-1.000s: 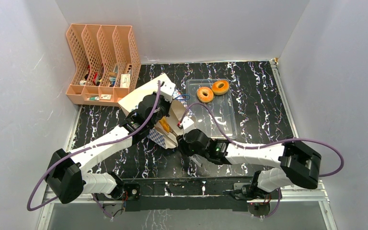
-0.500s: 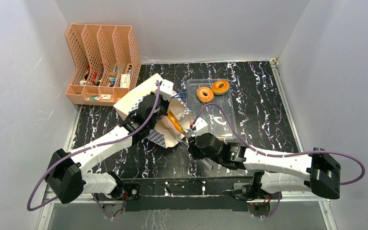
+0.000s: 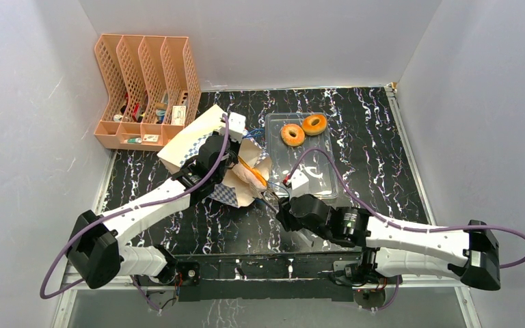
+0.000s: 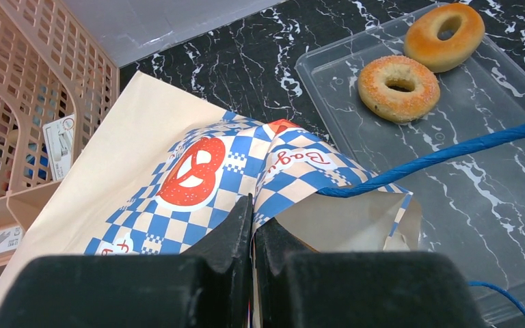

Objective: Take the fake bread out of the paper bag
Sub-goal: Pick up the clamp from the paper bag, then pick up the fake bread from the paper bag, then place the fake bread in the container.

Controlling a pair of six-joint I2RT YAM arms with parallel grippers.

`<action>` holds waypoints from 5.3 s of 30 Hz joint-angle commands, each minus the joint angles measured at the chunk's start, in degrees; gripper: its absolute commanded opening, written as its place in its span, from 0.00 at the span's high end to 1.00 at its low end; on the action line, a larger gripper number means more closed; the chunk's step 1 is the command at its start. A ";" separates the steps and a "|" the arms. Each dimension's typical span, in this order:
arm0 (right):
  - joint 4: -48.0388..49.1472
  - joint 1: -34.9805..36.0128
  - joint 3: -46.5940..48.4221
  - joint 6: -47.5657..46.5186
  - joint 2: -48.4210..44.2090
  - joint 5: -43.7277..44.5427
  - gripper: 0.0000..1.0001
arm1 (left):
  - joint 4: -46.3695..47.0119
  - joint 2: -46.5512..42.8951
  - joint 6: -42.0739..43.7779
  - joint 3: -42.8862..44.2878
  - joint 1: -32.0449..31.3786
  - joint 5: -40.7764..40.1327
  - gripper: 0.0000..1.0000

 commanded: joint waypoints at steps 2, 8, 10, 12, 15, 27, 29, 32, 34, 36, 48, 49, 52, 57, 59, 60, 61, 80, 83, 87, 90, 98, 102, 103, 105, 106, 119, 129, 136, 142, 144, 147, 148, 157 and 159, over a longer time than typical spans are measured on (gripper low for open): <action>0.38 3.14 2.34 2.49 -3.66 4.06 1.00 | -0.56 0.90 -0.77 1.68 -0.05 -4.25 1.00; -3.24 8.29 5.66 4.11 -4.48 8.81 1.00 | -1.59 3.09 -2.29 4.16 -0.08 -7.58 1.00; -4.29 9.79 6.67 4.56 -4.68 10.20 1.00 | -1.94 3.43 -2.86 4.81 -0.06 -8.69 1.00; -5.27 11.19 7.62 5.08 -5.12 11.56 1.00 | -2.36 3.77 -3.32 5.49 -0.09 -9.86 1.00; -7.76 13.13 9.00 5.96 -6.17 14.01 1.00 | -3.42 4.34 -3.90 6.64 -0.11 -11.53 1.00; -18.81 14.92 16.25 7.19 -15.32 20.38 1.00 | -13.35 12.25 -9.38 16.43 -0.06 -26.29 1.00; -20.22 14.98 16.57 8.34 -16.09 21.60 1.00 | -15.24 12.91 -10.62 17.59 0.04 -27.61 1.00; -23.28 14.99 17.71 10.56 -16.83 24.76 1.00 | -16.93 13.20 -11.64 18.40 0.05 -28.42 1.00; -24.94 14.94 18.46 11.76 -17.04 26.37 1.00 | -17.22 12.99 -11.85 18.42 0.05 -28.56 1.00; -26.43 14.99 18.94 13.39 -17.13 27.83 1.00 | -17.43 12.65 -12.13 18.30 0.04 -28.67 1.00; -27.96 14.99 18.25 17.57 -13.70 36.61 1.00 | -17.10 8.32 -12.60 15.26 0.05 -25.08 1.00; -27.76 14.92 18.09 17.85 -12.82 37.09 1.00 | -17.03 7.67 -12.66 14.95 0.05 -24.73 1.00; -26.40 14.90 17.56 18.06 -10.61 38.65 1.00 | -17.04 6.35 -12.97 13.88 0.06 -23.09 1.00; -22.07 12.70 17.40 15.78 -6.32 37.54 1.00 | -17.25 1.53 -13.05 12.09 0.05 -20.11 1.00; -18.86 9.11 17.19 12.61 -4.86 34.39 1.00 | -18.04 0.22 -13.52 11.76 0.05 -19.32 1.00; -17.04 7.02 16.75 10.84 -4.31 32.50 1.00 | -18.39 -0.39 -13.66 11.63 0.05 -18.97 1.00; -14.82 4.87 16.23 9.09 -3.85 30.18 1.00 | -18.75 -0.99 -13.84 11.43 0.05 -18.60 1.00; 10.37 -21.25 10.90 -0.45 8.49 0.79 1.00 | -22.54 -8.07 -14.51 9.38 0.05 -14.91 1.00; 12.44 -22.04 10.10 0.40 10.17 -0.08 1.00 | -22.63 -8.47 -14.51 9.38 0.03 -14.47 1.00; 15.03 -22.65 8.63 1.32 12.22 0.19 1.00 | -22.89 -8.77 -14.52 9.37 0.05 -14.17 1.00; 16.98 -23.05 6.65 2.05 13.33 0.69 1.00 | -22.90 -8.85 -14.27 9.34 0.05 -14.20 1.00; 20.62 -23.59 1.64 4.72 15.39 -0.27 1.00 | -22.57 -8.95 -13.91 9.62 0.05 -13.83 1.00; 22.26 -23.77 -0.51 6.13 17.25 -1.23 1.00 | -22.63 -8.63 -13.98 9.97 0.05 -13.48 1.00; 22.58 -23.84 -0.99 6.46 17.68 -1.50 1.00 | -22.64 -8.64 -14.05 9.98 0.05 -13.49 1.00; 23.20 -24.01 -1.78 7.10 18.80 -2.24 1.00 | -22.73 -8.72 -14.01 10.14 0.05 -13.48 1.00; 23.54 -24.14 -2.09 7.30 19.47 -2.68 1.00 | -22.87 -8.76 -13.99 10.23 0.05 -13.61 1.00; 25.41 -24.64 -4.98 8.42 22.09 -5.49 0.68 | -23.14 -8.42 -12.61 9.87 0.05 -13.21 1.00; 25.65 -24.78 -7.18 8.14 21.75 -6.57 0.51 | -21.34 -7.77 -10.74 8.67 0.05 -10.14 1.00; 24.34 -24.86 -8.34 7.89 17.24 -6.85 0.50 | -21.96 -6.95 -7.95 8.61 0.05 -11.35 1.00; 22.45 -24.86 -8.36 7.52 12.96 -7.16 0.50 | -22.15 -5.32 -8.29 6.34 0.05 -10.32 1.00; 22.29 -24.86 -8.45 7.53 12.19 -7.38 0.50 | -21.69 -5.13 -8.57 5.61 -0.04 -9.35 1.00; 22.24 -24.83 -8.32 7.54 11.78 -7.60 0.50 | -21.38 -4.75 -9.12 5.02 -0.10 -7.81 1.00; 22.24 -24.84 -8.21 7.50 11.73 -7.64 0.50 | -21.33 -4.54 -9.27 4.86 -0.17 -7.50 1.00; 23.12 -25.08 -9.04 7.62 11.36 -8.22 0.50 | -20.37 -3.61 -10.66 2.64 -1.88 -5.61 1.00; 23.12 -25.09 -9.34 7.72 10.74 -8.39 0.50 | -20.22 -3.18 -10.82 2.17 -2.57 -5.73 1.00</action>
